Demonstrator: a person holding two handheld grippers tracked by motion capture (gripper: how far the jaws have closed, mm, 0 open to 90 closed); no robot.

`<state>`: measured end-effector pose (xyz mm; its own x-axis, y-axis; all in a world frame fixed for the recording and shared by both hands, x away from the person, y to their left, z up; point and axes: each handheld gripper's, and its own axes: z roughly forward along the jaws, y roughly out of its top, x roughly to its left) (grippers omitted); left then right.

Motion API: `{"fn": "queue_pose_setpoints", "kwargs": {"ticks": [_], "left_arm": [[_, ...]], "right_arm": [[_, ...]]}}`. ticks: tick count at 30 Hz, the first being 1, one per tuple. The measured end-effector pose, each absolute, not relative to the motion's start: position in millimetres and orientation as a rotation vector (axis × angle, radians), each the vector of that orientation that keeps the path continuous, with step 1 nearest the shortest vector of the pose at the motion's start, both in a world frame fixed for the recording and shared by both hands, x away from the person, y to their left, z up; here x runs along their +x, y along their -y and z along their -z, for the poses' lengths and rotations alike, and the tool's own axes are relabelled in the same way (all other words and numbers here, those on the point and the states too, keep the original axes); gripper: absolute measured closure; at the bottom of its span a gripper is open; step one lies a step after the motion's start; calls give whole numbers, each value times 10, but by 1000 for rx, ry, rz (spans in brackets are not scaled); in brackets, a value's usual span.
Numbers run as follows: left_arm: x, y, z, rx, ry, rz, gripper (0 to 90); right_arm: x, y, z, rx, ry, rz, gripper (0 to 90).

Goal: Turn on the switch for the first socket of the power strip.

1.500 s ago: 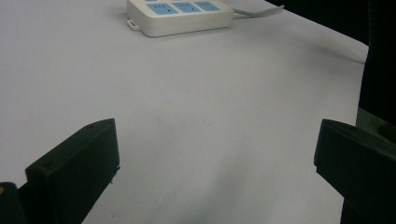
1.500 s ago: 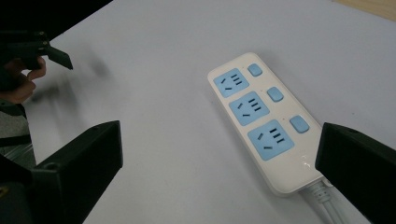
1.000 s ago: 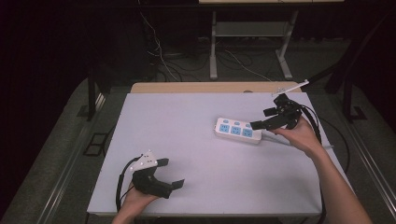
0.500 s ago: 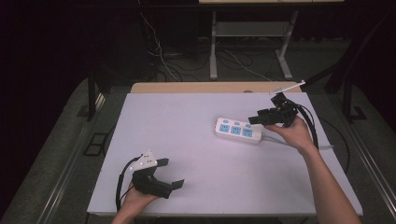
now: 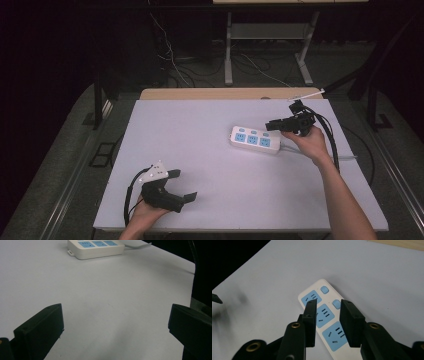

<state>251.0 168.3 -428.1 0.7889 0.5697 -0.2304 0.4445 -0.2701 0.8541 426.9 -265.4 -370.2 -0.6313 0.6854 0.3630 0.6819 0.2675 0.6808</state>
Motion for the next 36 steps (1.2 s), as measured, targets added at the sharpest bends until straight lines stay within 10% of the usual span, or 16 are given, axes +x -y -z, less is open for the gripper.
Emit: {"fn": "queue_pose_setpoints", "kwargs": {"ticks": [13,36], "left_arm": [[2510,-1692,4279,1912,-768,-144,0],[2519,-1698,4283,1914,-766,-142,0]], "right_arm": [[4389,2624,3854,1378,-2488,-1323,895],[4519,2630,4119,1426,-2499,-1331,894]]}}
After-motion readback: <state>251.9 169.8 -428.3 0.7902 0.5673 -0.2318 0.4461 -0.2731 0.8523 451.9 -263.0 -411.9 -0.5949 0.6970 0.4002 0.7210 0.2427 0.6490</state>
